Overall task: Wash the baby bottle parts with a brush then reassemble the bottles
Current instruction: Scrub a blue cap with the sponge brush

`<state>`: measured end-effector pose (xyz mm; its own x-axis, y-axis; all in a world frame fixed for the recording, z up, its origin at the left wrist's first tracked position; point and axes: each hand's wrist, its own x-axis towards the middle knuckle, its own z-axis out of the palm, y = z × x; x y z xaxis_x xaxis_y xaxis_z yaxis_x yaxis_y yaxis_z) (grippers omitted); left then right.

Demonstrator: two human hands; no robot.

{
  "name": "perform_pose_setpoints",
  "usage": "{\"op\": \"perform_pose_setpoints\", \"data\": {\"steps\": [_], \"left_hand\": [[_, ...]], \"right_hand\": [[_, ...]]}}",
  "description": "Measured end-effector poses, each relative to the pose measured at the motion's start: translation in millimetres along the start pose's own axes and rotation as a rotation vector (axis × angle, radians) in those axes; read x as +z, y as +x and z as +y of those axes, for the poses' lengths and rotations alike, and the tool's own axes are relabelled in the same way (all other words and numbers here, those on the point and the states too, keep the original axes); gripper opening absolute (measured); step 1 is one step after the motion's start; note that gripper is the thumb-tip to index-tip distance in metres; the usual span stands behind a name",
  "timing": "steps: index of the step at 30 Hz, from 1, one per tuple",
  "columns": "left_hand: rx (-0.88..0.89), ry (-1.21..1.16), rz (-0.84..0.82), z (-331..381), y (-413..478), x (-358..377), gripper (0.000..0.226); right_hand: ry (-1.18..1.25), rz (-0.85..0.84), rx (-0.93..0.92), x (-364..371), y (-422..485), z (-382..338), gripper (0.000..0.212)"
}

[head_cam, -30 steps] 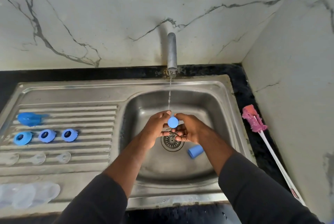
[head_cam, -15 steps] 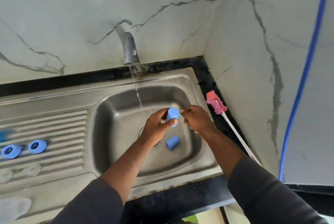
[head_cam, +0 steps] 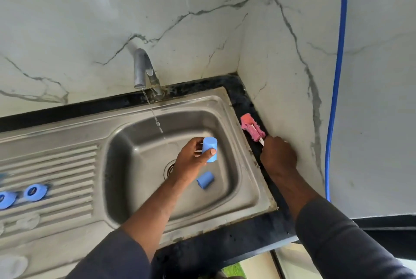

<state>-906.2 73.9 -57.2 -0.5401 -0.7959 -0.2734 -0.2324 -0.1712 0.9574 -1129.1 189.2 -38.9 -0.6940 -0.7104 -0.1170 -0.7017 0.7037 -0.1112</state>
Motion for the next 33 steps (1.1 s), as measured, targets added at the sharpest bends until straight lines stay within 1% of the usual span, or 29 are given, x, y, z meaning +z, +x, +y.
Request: {"op": "perform_pose_setpoints", "data": {"steps": [2, 4, 6, 9, 11, 13, 17, 19, 20, 21, 24, 26, 30, 33], "left_hand": [[0.012, -0.024, 0.018, 0, -4, -9, 0.054], [0.033, -0.052, 0.042, 1, -7, -19, 0.045], [0.043, -0.056, 0.085, 2, -10, -32, 0.041], [0.082, -0.007, 0.176, 3, -15, -53, 0.048], [0.139, 0.034, 0.215, 5, -21, -69, 0.045], [0.178, 0.07, 0.236, 8, -27, -83, 0.041], [0.226, 0.09, 0.266, 15, -39, -113, 0.042], [0.25, 0.1, 0.263, 21, -38, -114, 0.04], [0.257, 0.081, 0.289, 17, -46, -135, 0.04], [0.273, 0.091, 0.298, 18, -48, -138, 0.041], [0.287, 0.141, 0.317, 16, -53, -144, 0.038], [0.289, 0.135, 0.317, 14, -55, -153, 0.041], [0.326, 0.151, 0.277, 9, -54, -164, 0.049], [0.347, 0.209, 0.247, 5, -56, -170, 0.057]], "right_hand": [[-0.034, 0.079, -0.045, -2, -4, -6, 0.012], [0.035, 0.133, -0.078, -5, -8, -15, 0.009], [0.163, 0.1, -0.121, -9, -11, -29, 0.012], [0.437, -0.002, -0.17, -20, -21, -55, 0.014], [0.608, -0.015, -0.178, -27, -35, -78, 0.018], [0.691, -0.009, -0.184, -32, -53, -99, 0.02], [0.805, 0.003, -0.222, -39, -85, -144, 0.021], [0.832, 0.008, -0.26, -41, -92, -149, 0.019], [0.82, -0.007, -0.308, -36, -102, -173, 0.018], [0.805, -0.008, -0.327, -34, -104, -177, 0.018], [0.759, 0.032, -0.297, -29, -104, -181, 0.018], [0.748, 0.058, -0.289, -27, -107, -188, 0.016], [0.743, 0.09, -0.382, -26, -120, -194, 0.013], [0.714, 0.116, -0.347, -24, -125, -196, 0.015]]}}
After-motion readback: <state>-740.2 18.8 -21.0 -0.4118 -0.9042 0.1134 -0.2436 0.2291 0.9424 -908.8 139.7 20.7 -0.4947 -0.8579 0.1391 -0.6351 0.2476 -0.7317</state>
